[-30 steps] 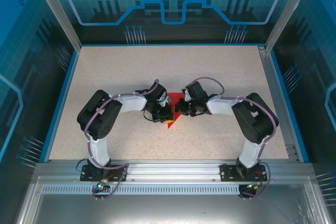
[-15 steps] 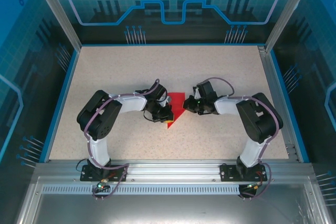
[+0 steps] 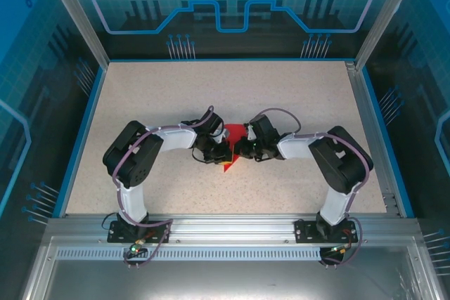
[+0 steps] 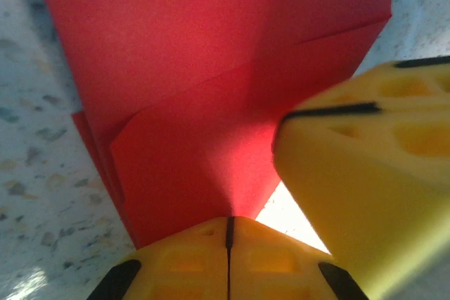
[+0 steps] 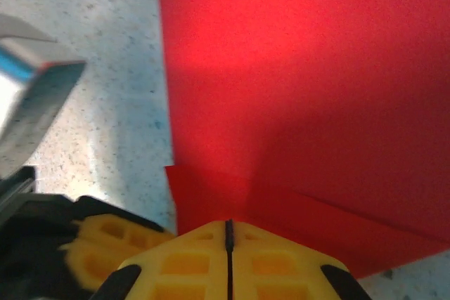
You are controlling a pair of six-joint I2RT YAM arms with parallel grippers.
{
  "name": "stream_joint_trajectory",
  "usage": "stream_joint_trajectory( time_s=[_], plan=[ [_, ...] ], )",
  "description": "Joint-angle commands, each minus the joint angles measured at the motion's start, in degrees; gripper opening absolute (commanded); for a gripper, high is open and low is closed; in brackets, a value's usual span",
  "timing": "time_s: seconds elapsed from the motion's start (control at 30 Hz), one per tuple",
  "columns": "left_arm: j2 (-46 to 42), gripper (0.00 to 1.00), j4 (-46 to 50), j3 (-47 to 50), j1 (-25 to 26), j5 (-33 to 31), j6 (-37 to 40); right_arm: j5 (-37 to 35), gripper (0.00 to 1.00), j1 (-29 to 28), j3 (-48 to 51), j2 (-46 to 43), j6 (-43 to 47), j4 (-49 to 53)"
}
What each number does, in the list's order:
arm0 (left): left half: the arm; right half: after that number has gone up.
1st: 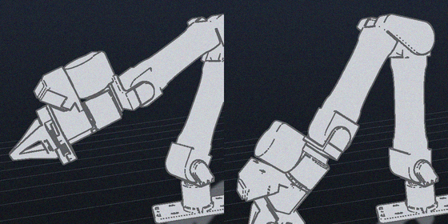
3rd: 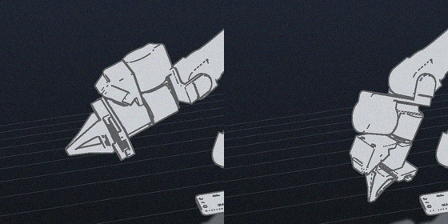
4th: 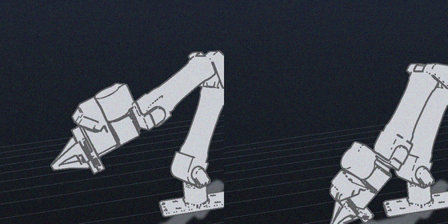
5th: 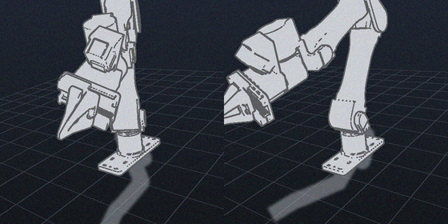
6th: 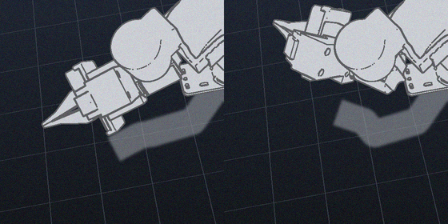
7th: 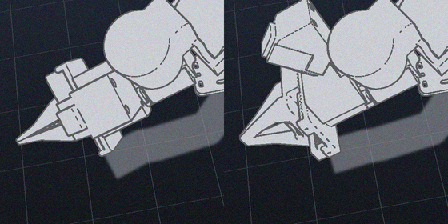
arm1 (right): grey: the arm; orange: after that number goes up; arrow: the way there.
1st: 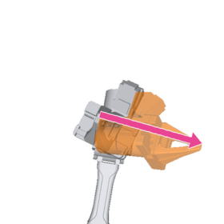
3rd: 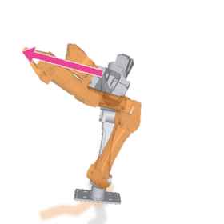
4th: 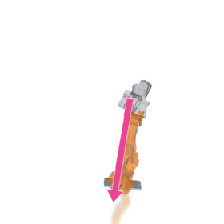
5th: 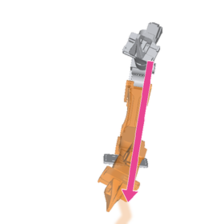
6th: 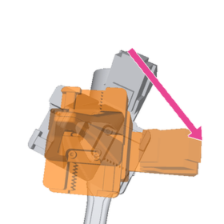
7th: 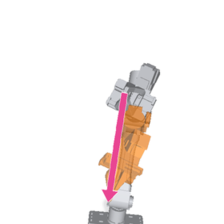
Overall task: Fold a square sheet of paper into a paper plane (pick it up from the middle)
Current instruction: Third fold the triangle at the center of the table.
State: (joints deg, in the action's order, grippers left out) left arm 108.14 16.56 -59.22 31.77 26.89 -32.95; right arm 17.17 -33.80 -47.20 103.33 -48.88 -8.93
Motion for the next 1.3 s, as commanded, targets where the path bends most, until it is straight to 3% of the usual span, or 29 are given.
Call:
stream_joint_trajectory(
  time_s=[0.0, 0.3, 0.5, 0.77, 0.97, 1.27],
  plan=[
    [0.51, 0.08, 7.08, 0.67, 0.01, -5.1, 1.28, 0.18, 0.06, -0.46, -1.04, 4.01, -0.53, 1.02],
    [-5.34, 0.18, 8.73, -0.08, 0.01, -3.72, 1.58, -0.35, 0.04, -0.3, -0.78, 6.98, -1.06, 2.1],
    [-7.81, 0.21, 6.97, -1.16, 0.07, 1.66, -0.24, -1.05, 0.04, -0.34, -1.11, 6.19, -0.77, 3.42],
    [-2.99, 0.21, 6.68, -0.76, 0.06, 4.92, -0.11, -1.4, 0.03, -0.28, -1.04, 6.21, -0.82, 3.97],
    [-0.49, 0.18, 9.34, 1.85, 0.14, 1.4, 0.62, -1.65, 0.03, -0.3, -1.12, 6.15, -0.74, 4.65],
    [-5.46, 0.17, 10.76, 7.83, 0.13, 0.14, 0.48, -1.85, 0.03, -0.15, -1.39, 5.47, -0.47, 6.1]
  ],
)
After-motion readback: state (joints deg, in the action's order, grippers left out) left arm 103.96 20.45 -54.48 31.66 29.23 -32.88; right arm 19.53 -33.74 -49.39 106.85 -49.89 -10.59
